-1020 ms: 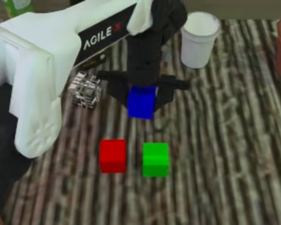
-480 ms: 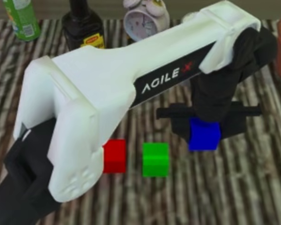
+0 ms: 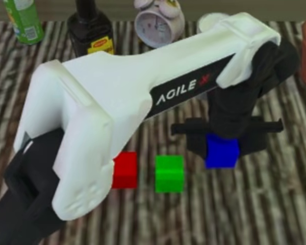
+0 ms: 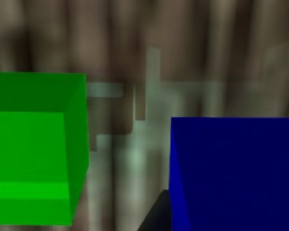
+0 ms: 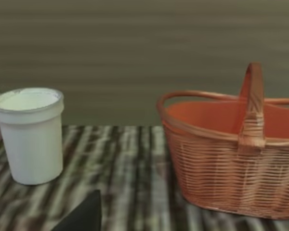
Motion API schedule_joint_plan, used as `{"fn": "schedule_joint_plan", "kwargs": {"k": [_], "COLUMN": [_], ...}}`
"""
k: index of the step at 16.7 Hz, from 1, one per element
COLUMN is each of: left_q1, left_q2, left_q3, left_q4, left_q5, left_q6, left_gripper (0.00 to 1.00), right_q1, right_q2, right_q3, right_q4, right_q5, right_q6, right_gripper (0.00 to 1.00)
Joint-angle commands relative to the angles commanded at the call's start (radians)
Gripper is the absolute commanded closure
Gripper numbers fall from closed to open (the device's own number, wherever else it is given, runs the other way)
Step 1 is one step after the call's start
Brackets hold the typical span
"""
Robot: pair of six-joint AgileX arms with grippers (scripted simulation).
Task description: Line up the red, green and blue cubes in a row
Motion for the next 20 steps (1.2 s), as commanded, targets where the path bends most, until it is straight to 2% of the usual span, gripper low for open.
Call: {"fn": "schedule_joint_plan", "kwargs": {"k": [4, 9, 20], "left_q1": [0.003, 0.002, 0.002], "left_q2": [0.009, 0.013, 0.013], "left_q3": [-0.15, -0.18, -0.18], "left_q4": [0.16, 0.19, 0.19], "left_q5": [0.0, -0.001, -0.001], "left_q6": [0.0, -0.001, -0.001], "left_gripper": [1.0, 1.0, 0.17], "right_q1": [0.0, 0.0, 0.0], "right_q2": [0.0, 0.0, 0.0], "right_q3": [0.0, 0.0, 0.0], "right_q4": [0.0, 0.0, 0.0], "right_q5": [0.0, 0.0, 0.0], "right_q6": [0.0, 0.0, 0.0], "right_gripper": [0.0, 0.0, 0.0]}}
